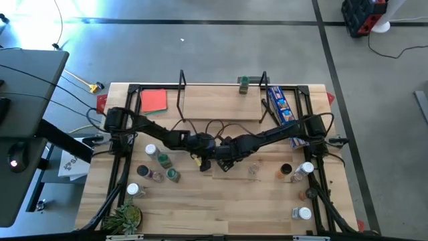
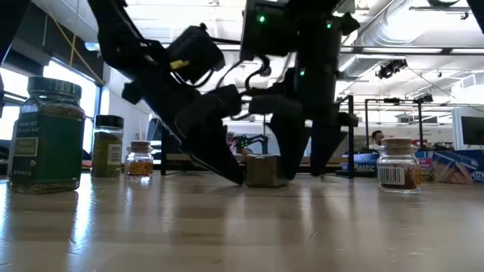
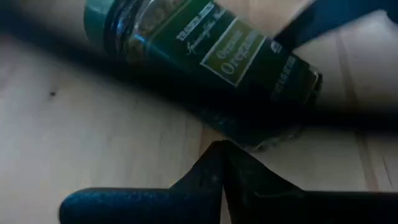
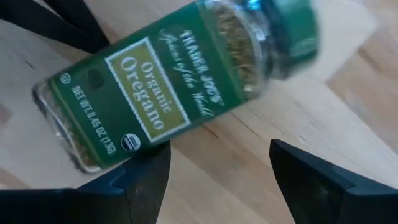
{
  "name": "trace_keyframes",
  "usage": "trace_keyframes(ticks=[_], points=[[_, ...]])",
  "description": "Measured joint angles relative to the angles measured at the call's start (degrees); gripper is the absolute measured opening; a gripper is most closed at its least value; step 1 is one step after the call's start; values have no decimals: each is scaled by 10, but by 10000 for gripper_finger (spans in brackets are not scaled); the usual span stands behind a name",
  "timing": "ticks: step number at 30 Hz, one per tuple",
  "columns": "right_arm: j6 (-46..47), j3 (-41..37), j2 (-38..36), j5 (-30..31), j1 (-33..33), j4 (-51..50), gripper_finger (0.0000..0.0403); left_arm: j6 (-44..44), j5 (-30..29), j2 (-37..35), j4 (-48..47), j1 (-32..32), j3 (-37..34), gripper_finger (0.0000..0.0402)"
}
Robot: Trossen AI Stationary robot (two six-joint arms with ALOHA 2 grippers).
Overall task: Shelf spices
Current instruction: Put the green seasoning bottle on the shelf aligned with the other green seasoning bottle
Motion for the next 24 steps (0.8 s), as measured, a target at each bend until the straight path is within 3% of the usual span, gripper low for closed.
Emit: trace_keyframes(ticks=[6,13,17,24], points=[[-41,3,22,12,2,5,267,19,-12,10,-18,2,18,0],[-94,0,-13,32,30,-83,267,37,-59,-44,-135,6,17,0],[-117,-1,-12,48,26,-115,267,66,-73,-39,-76,32,17,0],[-130,0,-3,129,-6,-34,265,72,-36,8,33,61,17,0]])
